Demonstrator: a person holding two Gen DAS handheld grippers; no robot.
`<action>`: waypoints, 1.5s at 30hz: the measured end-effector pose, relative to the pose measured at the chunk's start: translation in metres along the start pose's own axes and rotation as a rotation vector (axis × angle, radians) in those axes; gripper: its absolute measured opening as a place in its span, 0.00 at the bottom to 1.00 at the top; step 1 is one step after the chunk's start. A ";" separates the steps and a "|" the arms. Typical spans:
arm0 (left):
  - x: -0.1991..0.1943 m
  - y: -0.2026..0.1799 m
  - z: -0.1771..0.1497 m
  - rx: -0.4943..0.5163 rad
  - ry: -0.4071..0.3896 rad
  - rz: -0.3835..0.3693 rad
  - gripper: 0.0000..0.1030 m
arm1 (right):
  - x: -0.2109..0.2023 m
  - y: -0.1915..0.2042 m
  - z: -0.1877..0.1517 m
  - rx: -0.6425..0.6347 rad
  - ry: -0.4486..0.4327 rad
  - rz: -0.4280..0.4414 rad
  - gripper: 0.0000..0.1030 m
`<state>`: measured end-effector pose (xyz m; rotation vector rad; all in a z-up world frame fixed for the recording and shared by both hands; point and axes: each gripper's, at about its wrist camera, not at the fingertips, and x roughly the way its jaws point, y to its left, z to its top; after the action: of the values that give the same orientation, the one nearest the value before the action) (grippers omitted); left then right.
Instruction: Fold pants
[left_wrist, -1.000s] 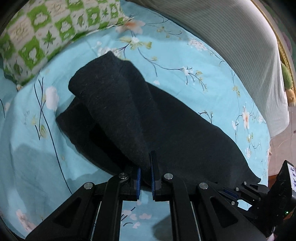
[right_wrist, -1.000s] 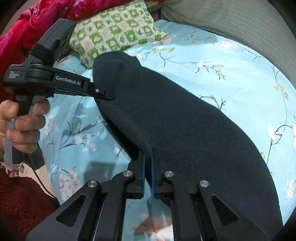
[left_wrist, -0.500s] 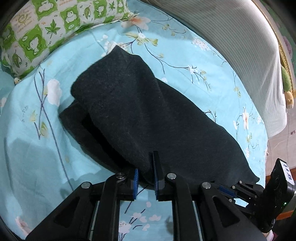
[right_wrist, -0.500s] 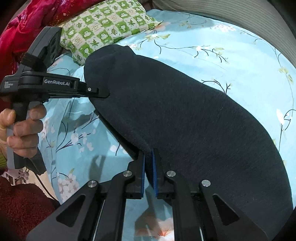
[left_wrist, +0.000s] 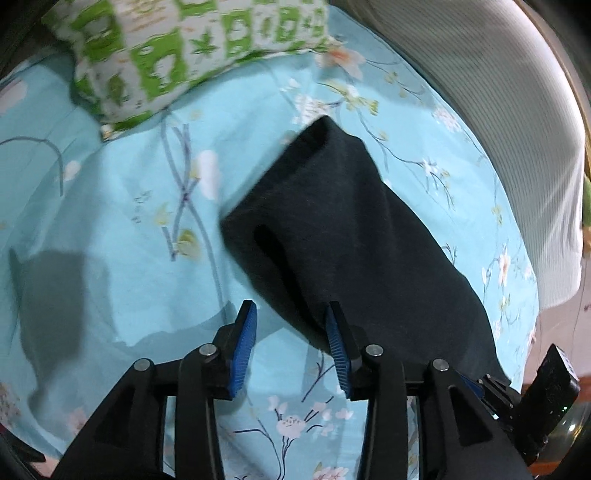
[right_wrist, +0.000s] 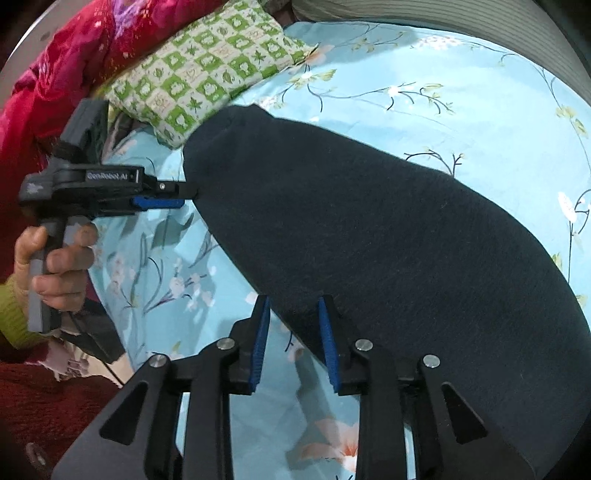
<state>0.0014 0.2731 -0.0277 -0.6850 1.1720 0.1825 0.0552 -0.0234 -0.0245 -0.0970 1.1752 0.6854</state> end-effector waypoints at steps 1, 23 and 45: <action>0.000 0.002 0.001 -0.015 0.005 0.000 0.46 | -0.003 -0.002 0.001 0.006 -0.007 0.005 0.28; 0.027 0.007 0.023 -0.116 0.049 0.036 0.63 | 0.035 -0.114 0.084 0.176 0.108 0.010 0.28; -0.041 -0.027 0.024 0.140 -0.182 -0.130 0.17 | -0.049 -0.031 0.083 -0.190 -0.116 -0.312 0.08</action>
<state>0.0169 0.2748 0.0249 -0.6056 0.9530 0.0518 0.1297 -0.0358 0.0432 -0.3871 0.9550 0.5171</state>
